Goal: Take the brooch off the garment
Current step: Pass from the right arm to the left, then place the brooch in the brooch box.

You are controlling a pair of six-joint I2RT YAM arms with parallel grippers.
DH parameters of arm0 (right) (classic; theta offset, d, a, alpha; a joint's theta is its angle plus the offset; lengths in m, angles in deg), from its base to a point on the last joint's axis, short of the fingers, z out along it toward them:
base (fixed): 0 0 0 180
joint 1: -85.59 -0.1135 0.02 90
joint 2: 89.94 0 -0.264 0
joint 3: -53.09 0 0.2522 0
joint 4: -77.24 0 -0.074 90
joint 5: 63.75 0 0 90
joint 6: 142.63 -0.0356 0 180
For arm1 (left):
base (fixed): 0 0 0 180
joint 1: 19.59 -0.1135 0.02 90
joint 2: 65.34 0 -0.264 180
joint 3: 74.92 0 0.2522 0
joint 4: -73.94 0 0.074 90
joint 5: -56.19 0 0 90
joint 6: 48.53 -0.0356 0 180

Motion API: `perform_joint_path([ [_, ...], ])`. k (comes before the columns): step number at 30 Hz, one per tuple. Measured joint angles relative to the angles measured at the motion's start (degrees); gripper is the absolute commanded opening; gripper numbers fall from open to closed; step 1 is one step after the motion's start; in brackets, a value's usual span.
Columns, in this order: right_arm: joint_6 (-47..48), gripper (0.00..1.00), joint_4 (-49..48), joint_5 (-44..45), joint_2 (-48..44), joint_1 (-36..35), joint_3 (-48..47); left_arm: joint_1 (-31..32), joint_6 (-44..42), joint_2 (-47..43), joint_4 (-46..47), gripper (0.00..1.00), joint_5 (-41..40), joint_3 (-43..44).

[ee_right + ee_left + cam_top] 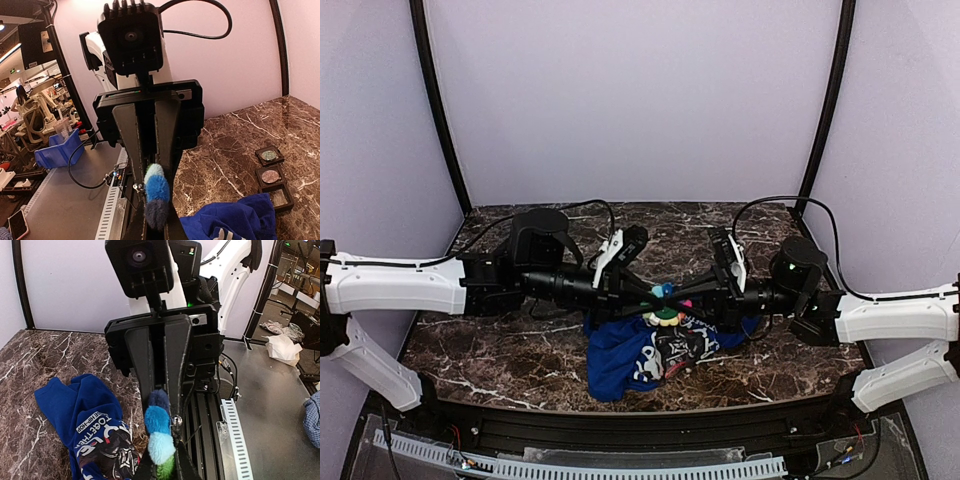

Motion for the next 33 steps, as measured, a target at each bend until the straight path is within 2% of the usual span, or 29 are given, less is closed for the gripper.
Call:
perform_joint_path([
  [9,0.7,0.22,2.1,2.8,-1.6,0.0,0.1,0.0,1.9,-0.1,4.7,0.01,-1.6,-2.1],
  [18,0.7,0.70,4.4,9.6,-10.1,0.4,2.5,-1.0,4.6,-0.9,8.0,0.01,-3.6,-5.4],
  [23,1.0,0.91,6.5,13.2,-15.6,0.7,4.1,-3.1,6.2,-1.0,10.6,0.01,-2.4,-7.5],
  [27,1.9,0.98,8.3,14.8,-19.4,1.0,5.5,-5.2,6.9,-1.0,12.3,0.01,-0.7,-8.1],
  [33,2.5,0.98,8.3,15.3,-21.9,1.0,7.3,-5.8,7.1,-0.9,13.5,0.01,1.0,-8.3],
])
